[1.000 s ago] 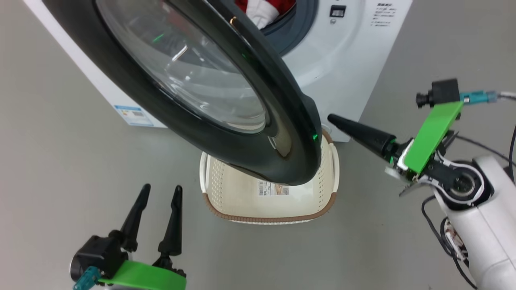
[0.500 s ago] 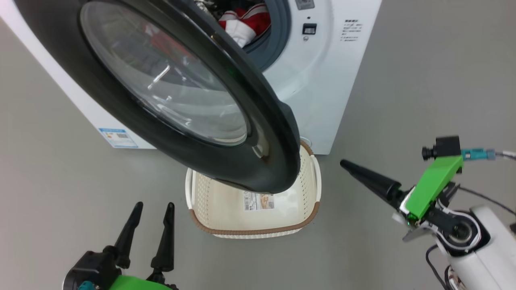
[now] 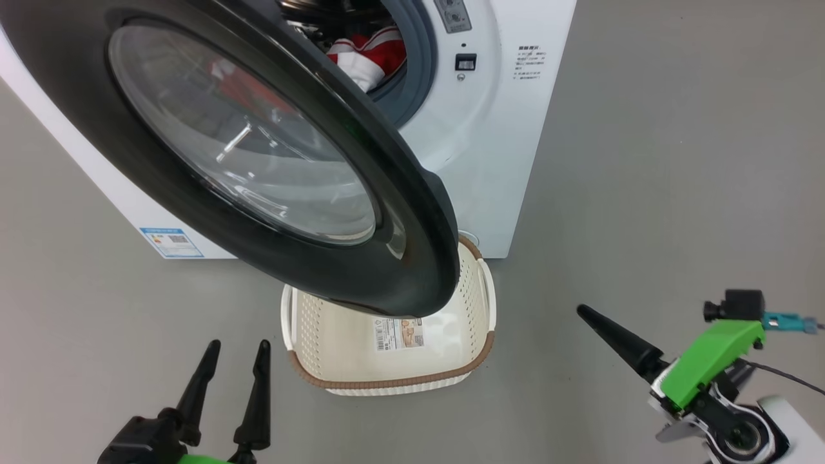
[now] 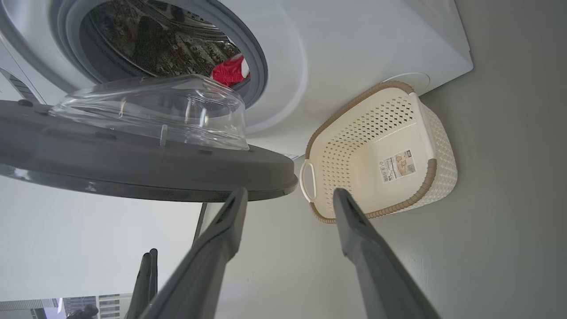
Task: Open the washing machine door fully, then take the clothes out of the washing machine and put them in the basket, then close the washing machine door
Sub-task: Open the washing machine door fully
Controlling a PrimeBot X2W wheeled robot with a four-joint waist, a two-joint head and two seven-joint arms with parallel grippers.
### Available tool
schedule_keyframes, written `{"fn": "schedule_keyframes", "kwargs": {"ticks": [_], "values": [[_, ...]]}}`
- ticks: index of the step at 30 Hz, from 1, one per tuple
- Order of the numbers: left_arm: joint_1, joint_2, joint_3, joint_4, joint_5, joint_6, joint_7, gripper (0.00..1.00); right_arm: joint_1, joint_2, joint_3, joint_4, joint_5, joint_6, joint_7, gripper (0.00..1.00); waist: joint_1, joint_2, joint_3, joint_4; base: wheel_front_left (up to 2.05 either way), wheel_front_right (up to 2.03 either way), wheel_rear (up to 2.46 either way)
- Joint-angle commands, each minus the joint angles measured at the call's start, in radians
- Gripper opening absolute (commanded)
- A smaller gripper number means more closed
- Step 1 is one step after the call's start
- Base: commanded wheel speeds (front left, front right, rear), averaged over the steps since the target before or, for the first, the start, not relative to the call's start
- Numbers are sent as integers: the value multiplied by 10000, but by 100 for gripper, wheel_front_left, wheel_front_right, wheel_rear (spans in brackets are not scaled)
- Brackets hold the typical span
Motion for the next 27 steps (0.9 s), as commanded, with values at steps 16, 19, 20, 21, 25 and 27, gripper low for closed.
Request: {"fn": "schedule_keyframes", "kwargs": {"ticks": [16, 19, 20, 21, 25, 27], "values": [[-63, 102, 451, -63, 67, -55, -92, 100, 1088, -1102, 1103, -498, -1069, 77, -3265, 100, 0, 0, -83, -120, 0, 0, 0], [-89, 102, 454, -52, 64, -56, -92, 100, 1096, -1189, 1223, -463, -1155, 77, -3723, 100, 0, 0, -63, -121, 0, 0, 0], [-98, 102, 461, -51, 61, -57, -92, 100, 1094, -1238, 1288, -429, -1205, 77, -3950, 100, 0, 0, -51, -125, 0, 0, 0], [-109, 102, 467, -52, 57, -57, -92, 100, 1081, -1300, 1375, -394, -1284, 77, -4169, 100, 0, 0, -37, -129, 0, 0, 0], [-148, 102, 486, -41, 55, -61, -92, 100, 980, -1491, 1755, -256, -1591, 77, -5087, 100, 0, 0, 20, -145, 0, 0, 0], [-164, 102, 489, -31, 58, -63, -92, 100, 909, -1590, 2018, -152, -1830, 77, -5427, 100, 0, 0, 39, -149, 0, 0, 0]]}}
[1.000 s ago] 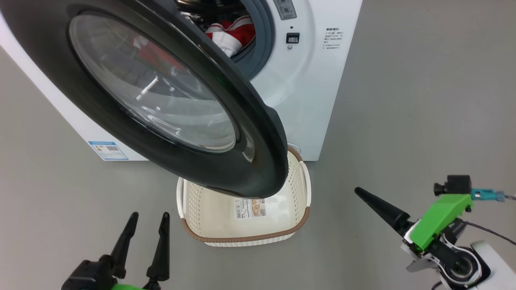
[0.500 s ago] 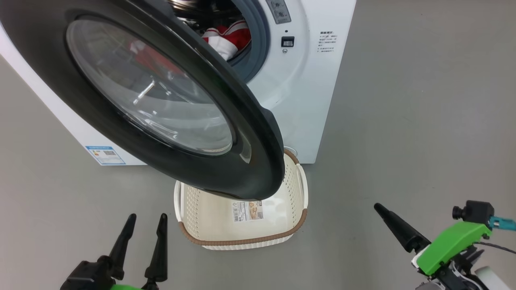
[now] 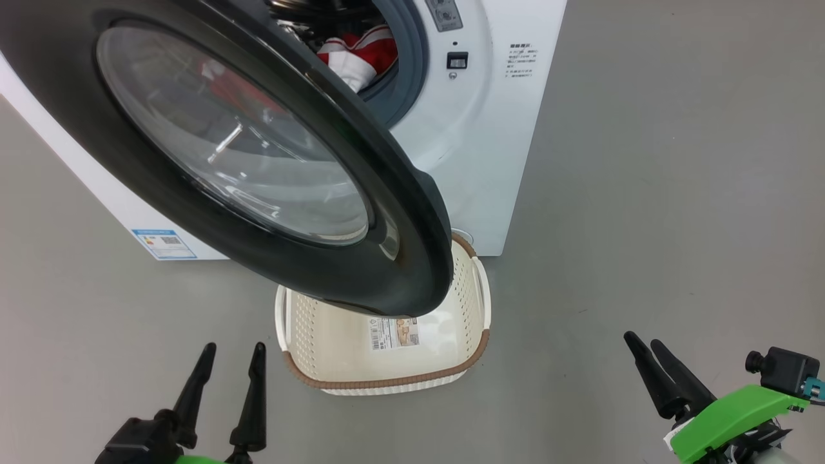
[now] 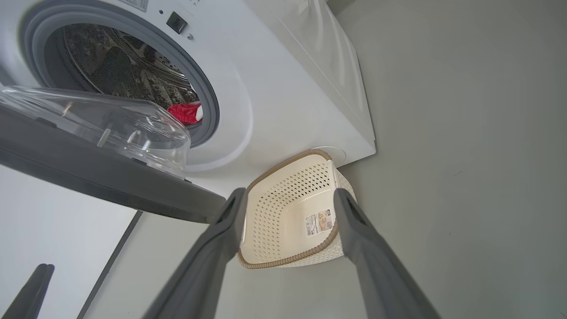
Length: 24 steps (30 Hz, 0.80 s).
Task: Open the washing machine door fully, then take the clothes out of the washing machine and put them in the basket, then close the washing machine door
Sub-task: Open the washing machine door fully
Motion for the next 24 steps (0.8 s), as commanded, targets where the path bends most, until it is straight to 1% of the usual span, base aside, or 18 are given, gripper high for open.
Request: {"fn": "schedule_keyframes", "kwargs": {"ticks": [1, 6, 8, 12, 16, 19, 24], "values": [[-172, 100, 368, -182, 59, -49, -92, 100, -108, -265, 191, -148, -188, 77, -184, 100, 0, -1, 6, 0, 0, 0, 0], [-185, 100, 386, -168, 59, -53, -92, 100, -222, -386, 665, 313, -990, 77, -528, 100, 0, -1, 5, -1, 0, 0, 0], [-178, 100, 403, -168, 58, -53, -92, 100, -268, -326, 652, 502, -1291, 77, -558, 100, 0, -1, -7, -14, 0, 0, 0], [-160, 100, 425, -175, 50, -43, -92, 100, -196, -57, -22, 591, -2212, 77, -566, 100, 0, -1, -30, -29, 0, 0, 0], [-162, 100, 421, -189, 36, -27, -92, 100, 61, 264, -787, 479, -3468, 77, -568, 100, 0, -1, -34, -20, 0, 0, 0], [-182, 100, 417, -191, 22, -7, -92, 100, 291, 543, -1329, 286, -4487, 77, -569, 100, 0, -1, -27, -8, 0, 0, 0], [-203, 100, 417, -204, 0, 20, -92, 100, 715, 1058, -2676, -98, -6387, 77, -569, 100, 0, -1, -15, 3, 0, 0, 0]]}}
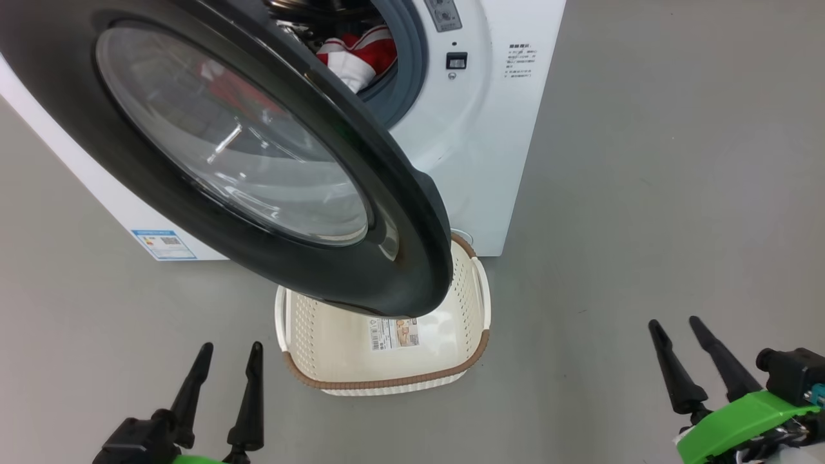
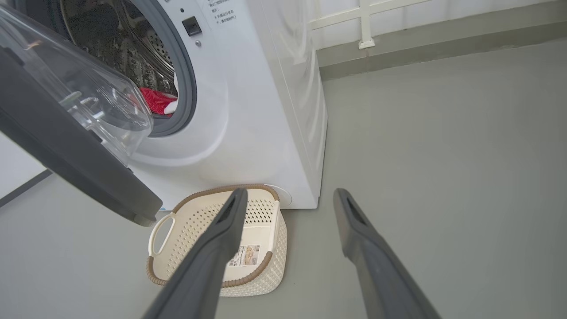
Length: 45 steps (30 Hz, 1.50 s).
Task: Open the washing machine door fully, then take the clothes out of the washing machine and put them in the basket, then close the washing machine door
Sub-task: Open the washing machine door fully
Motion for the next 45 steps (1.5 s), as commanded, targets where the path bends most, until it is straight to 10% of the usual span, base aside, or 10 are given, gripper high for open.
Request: {"fn": "schedule_keyframes", "kwargs": {"ticks": [1, 14, 36, 40, 45], "values": [[-199, 100, 349, -216, 0, 15, -92, 100, 231, 47, -320, -353, -740, 75, -134, 100, 0, 0, 7, 11, 0, 0, 0], [-199, 100, 383, -292, -24, 18, -92, 100, 937, 1310, -2858, -1337, -3681, 75, -135, 100, 0, 0, 49, 82, 0, 0, 0], [-143, 100, 301, -266, -48, -11, -92, 100, 1060, 1596, -2781, -1619, -4012, 75, -135, 100, 0, 0, -27, 191, 0, 0, 0], [-128, 100, 259, -258, -64, -16, -92, 100, 819, 1576, -2350, -1805, -3700, 75, -135, 0, 0, 0, -70, 257, 0, 0, 0], [-100, 100, 168, -280, -122, -6, -92, 100, 257, 1517, -1797, -1942, -2997, 75, -135, 0, 0, 0, -107, 434, 0, 0, 0]]}}
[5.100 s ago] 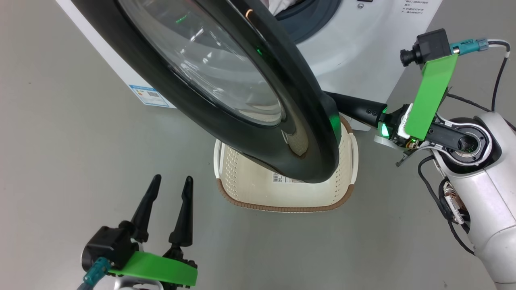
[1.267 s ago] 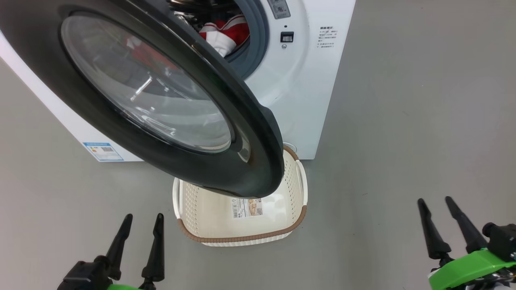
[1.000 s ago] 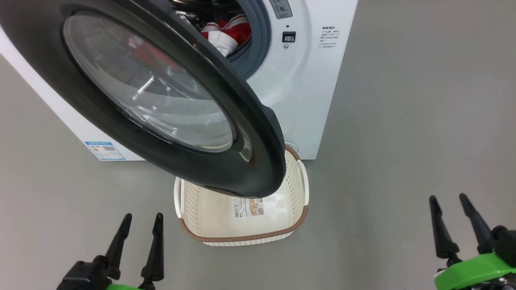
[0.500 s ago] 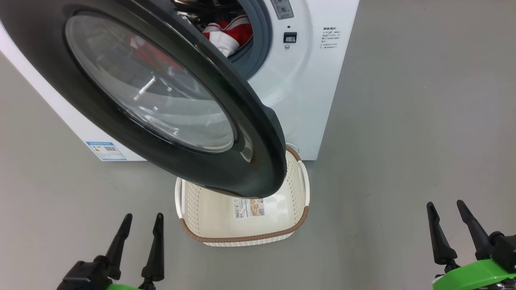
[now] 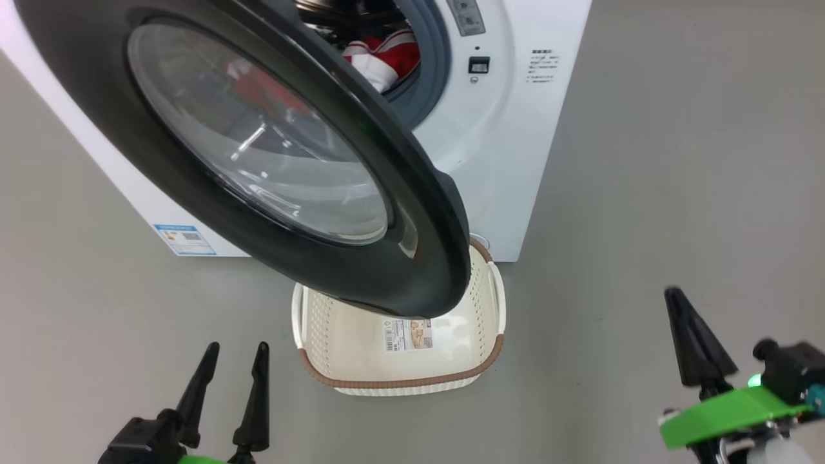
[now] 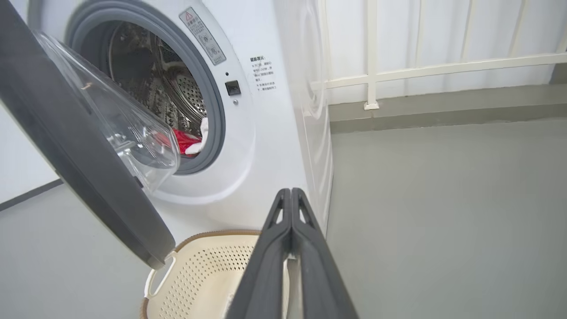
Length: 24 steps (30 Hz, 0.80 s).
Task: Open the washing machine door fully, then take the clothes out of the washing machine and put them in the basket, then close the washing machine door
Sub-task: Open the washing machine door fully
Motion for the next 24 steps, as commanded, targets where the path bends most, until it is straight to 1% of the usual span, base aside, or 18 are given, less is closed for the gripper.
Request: {"fn": "schedule_keyframes", "kwargs": {"ticks": [1, 4, 10, 11, 18, 24], "values": [[-108, 100, 259, -250, -103, -9, -92, 100, -537, -187, 309, -315, 276, 62, -66, 0, 0, 0, -4, 121, 0, 0, 0], [-129, 100, 197, -289, -162, 14, -92, 100, -1042, -228, 604, -348, 697, 62, -66, 0, 0, 0, 21, 280, 0, 0, 0], [-144, 100, 4, -361, -328, 75, -92, 100, -2313, -334, 1469, -292, 2304, 62, -66, 0, 0, 0, 119, 701, 0, 0, 0], [-144, 100, 4, -361, -328, 75, -92, 100, -2313, -334, 1469, -292, 2304, 62, -66, 0, 0, 0, 119, 701, 0, 0, 0], [-182, 100, -123, -382, -453, 118, -92, 100, -3399, -910, 2674, -104, 4307, 62, -66, 0, 0, 0, 254, 1116, 0, 0, 0], [-239, 100, -248, -380, -561, 165, -92, 100, -3975, -1473, 4034, -80, 6507, 62, -66, 0, 0, 0, 382, 1374, 0, 0, 0]]}}
